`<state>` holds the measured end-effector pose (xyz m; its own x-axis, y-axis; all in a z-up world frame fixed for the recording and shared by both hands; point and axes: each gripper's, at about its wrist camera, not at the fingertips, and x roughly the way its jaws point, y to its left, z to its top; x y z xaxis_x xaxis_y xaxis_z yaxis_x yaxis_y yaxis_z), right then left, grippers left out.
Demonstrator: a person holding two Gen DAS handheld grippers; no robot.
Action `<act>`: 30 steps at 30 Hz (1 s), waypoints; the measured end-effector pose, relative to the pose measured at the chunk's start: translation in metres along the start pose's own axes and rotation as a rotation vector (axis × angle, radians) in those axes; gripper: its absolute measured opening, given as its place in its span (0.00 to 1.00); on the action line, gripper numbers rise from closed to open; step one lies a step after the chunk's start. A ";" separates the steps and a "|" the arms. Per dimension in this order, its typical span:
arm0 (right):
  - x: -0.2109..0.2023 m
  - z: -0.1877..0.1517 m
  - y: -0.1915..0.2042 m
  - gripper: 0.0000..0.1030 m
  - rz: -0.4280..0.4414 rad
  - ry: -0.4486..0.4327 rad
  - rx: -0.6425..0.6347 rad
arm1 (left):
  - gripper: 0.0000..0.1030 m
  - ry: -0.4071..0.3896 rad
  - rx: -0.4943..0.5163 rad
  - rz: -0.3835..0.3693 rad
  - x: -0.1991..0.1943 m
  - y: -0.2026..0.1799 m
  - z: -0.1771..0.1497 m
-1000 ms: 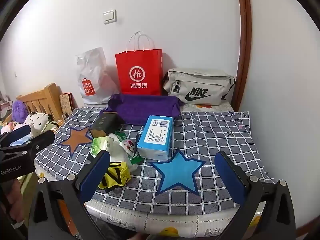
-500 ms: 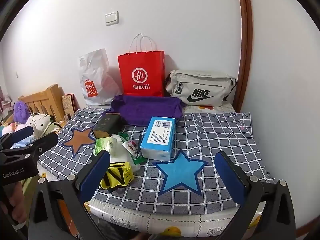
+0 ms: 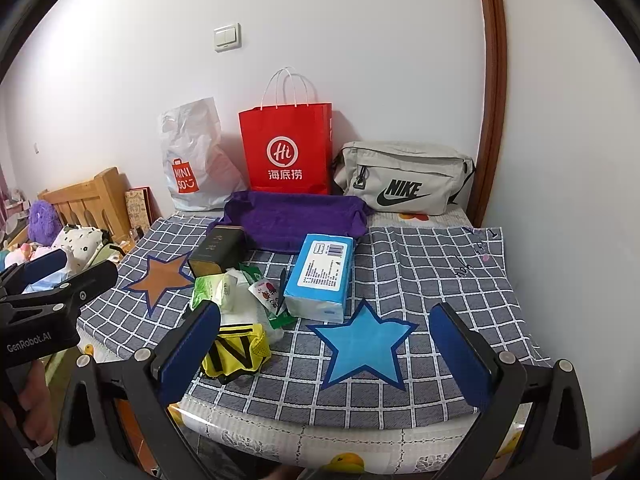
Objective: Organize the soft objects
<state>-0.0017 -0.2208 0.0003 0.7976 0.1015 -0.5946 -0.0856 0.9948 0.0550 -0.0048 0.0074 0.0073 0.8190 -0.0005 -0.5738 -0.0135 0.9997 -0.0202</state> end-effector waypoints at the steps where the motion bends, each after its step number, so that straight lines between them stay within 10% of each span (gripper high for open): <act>1: 0.000 0.000 0.000 1.00 0.000 -0.001 0.000 | 1.00 -0.001 -0.001 0.001 -0.001 0.000 0.000; 30: -0.007 -0.001 -0.001 1.00 -0.002 -0.014 0.003 | 1.00 -0.006 0.005 0.012 -0.004 0.000 0.001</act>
<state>-0.0081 -0.2221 0.0038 0.8061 0.0998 -0.5832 -0.0825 0.9950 0.0562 -0.0077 0.0076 0.0101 0.8223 0.0113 -0.5689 -0.0200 0.9998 -0.0090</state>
